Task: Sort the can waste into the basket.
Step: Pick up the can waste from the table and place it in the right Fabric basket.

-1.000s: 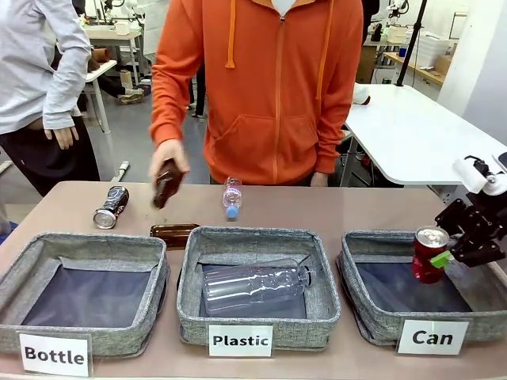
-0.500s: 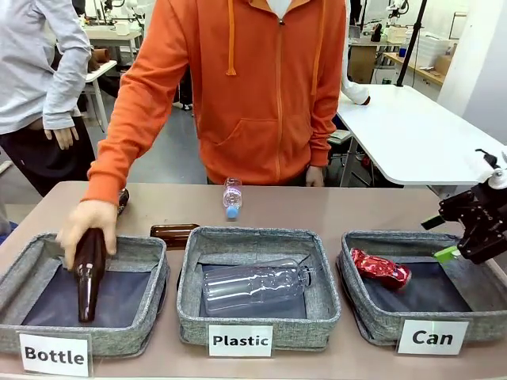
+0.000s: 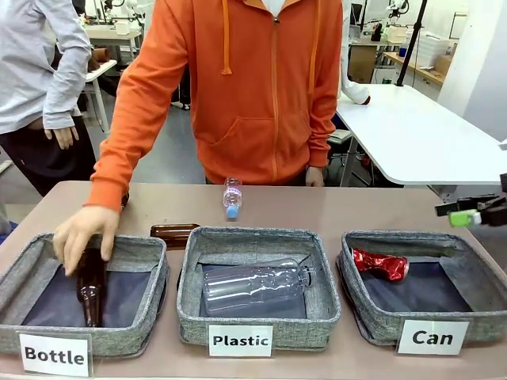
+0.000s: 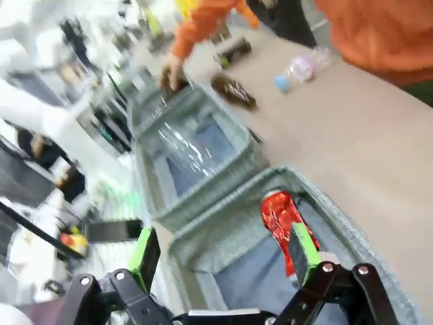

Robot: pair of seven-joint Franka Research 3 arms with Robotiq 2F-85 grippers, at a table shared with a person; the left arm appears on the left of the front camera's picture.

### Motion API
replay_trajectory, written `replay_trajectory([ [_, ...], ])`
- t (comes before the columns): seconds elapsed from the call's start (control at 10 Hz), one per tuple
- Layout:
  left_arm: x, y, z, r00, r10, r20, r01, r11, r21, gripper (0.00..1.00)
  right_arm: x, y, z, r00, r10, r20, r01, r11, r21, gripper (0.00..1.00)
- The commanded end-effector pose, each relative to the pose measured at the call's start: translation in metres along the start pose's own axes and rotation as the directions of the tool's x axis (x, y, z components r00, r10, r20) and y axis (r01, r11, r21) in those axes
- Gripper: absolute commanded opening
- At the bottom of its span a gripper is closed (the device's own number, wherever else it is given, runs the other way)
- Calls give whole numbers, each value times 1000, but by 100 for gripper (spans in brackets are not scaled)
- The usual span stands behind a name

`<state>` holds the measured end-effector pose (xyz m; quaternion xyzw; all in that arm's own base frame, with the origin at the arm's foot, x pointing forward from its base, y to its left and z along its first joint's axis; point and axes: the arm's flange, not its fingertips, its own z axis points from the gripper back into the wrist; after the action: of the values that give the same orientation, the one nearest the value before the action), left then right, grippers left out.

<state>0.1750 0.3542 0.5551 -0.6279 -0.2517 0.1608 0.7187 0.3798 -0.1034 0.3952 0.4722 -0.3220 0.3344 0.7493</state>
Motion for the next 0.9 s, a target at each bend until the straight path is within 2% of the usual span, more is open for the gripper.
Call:
replay_trajectory([
  [0.0,9,4,-8,1000,-11,-7,11,999,-36,100,16,-7,16,958,-210,197,199,977,72,100],
  [0.1,8,5,-13,1000,-19,-16,18,999,-27,100,16,-9,19,932,-266,244,261,964,55,100],
  [0.3,3,7,-25,999,-29,-33,28,998,-50,100,12,-4,24,939,-264,221,250,964,87,100],
  [0.4,-4,5,-41,997,-64,-39,60,993,-100,100,13,2,24,933,-306,187,280,947,154,100],
  [0.5,-11,9,-67,989,-118,-88,104,983,-151,100,16,4,23,885,-434,170,413,899,148,100],
  [0.6,-16,16,-93,973,-157,-171,113,964,-242,100,18,4,22,838,-506,203,501,862,80,100],
  [0.7,-23,26,-125,953,-183,-242,112,954,-279,100,16,1,19,814,-533,232,546,838,8,100],
  [0.8,-30,34,-152,935,-173,-309,75,950,-304,100,13,-1,17,809,-547,215,556,831,21,100],
])
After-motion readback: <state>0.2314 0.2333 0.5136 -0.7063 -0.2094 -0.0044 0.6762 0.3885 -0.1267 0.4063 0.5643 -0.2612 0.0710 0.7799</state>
